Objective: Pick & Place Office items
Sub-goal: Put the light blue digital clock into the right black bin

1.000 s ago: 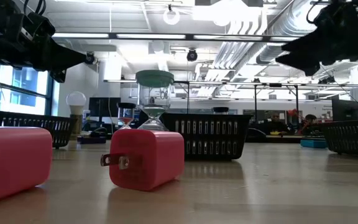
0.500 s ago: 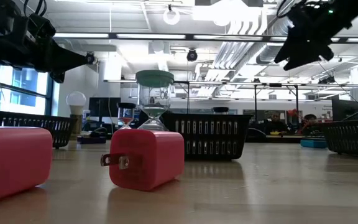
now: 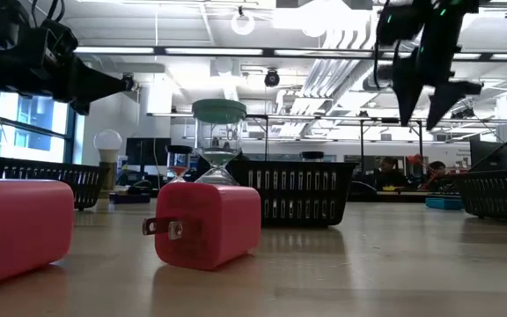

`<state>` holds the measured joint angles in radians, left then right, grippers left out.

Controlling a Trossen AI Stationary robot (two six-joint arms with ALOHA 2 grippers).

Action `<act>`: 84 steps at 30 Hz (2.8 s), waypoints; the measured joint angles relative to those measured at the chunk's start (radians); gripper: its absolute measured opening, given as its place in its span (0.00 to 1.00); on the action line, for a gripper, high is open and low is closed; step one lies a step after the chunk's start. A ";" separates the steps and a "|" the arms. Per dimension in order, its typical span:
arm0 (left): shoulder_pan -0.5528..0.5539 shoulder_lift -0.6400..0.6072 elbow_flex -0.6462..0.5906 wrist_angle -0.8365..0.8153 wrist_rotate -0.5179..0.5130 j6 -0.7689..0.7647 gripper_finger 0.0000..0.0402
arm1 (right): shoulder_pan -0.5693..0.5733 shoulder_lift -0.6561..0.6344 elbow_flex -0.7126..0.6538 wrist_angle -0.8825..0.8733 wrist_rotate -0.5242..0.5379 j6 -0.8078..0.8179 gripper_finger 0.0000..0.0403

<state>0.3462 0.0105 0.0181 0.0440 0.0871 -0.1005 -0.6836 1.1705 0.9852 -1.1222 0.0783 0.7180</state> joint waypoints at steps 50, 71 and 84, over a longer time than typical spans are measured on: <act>0.000 0.000 0.000 0.008 -0.020 0.022 0.00 | -0.268 0.323 -0.229 0.295 0.001 -0.115 0.61; 0.000 0.000 0.000 0.008 -0.020 0.022 0.00 | -0.246 0.389 -0.228 0.326 0.012 -0.093 0.61; 0.000 0.000 0.000 0.008 -0.020 0.022 0.00 | -0.230 0.405 -0.230 0.354 -0.024 -0.103 0.44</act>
<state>0.3465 0.0105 0.0181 0.0521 0.0666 -0.0780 -0.9135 1.5757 0.7552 -0.7682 0.0543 0.6148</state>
